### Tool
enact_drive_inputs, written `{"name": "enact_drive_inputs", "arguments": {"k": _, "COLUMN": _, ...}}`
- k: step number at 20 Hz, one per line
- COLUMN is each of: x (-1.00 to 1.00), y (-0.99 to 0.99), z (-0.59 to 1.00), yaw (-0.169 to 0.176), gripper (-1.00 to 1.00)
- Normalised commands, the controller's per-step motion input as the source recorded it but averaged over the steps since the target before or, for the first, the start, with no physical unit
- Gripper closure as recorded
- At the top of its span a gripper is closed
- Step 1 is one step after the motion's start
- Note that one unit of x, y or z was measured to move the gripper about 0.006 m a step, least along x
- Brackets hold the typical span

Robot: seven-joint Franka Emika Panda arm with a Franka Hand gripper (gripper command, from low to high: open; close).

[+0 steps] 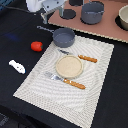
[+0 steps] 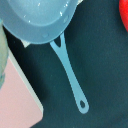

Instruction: Place the pan onto the stove and place the fish and sausage into the pan.

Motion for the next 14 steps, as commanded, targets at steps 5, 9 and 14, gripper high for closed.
{"name": "enact_drive_inputs", "arguments": {"k": 5, "x": 0.18, "y": 0.0, "z": -0.35, "yaw": -0.059, "gripper": -1.0}}
{"name": "enact_drive_inputs", "arguments": {"k": 9, "x": 0.16, "y": 0.01, "z": -0.33, "yaw": -0.054, "gripper": -1.0}}
{"name": "enact_drive_inputs", "arguments": {"k": 14, "x": 0.11, "y": 0.0, "z": -0.34, "yaw": -0.052, "gripper": -1.0}}
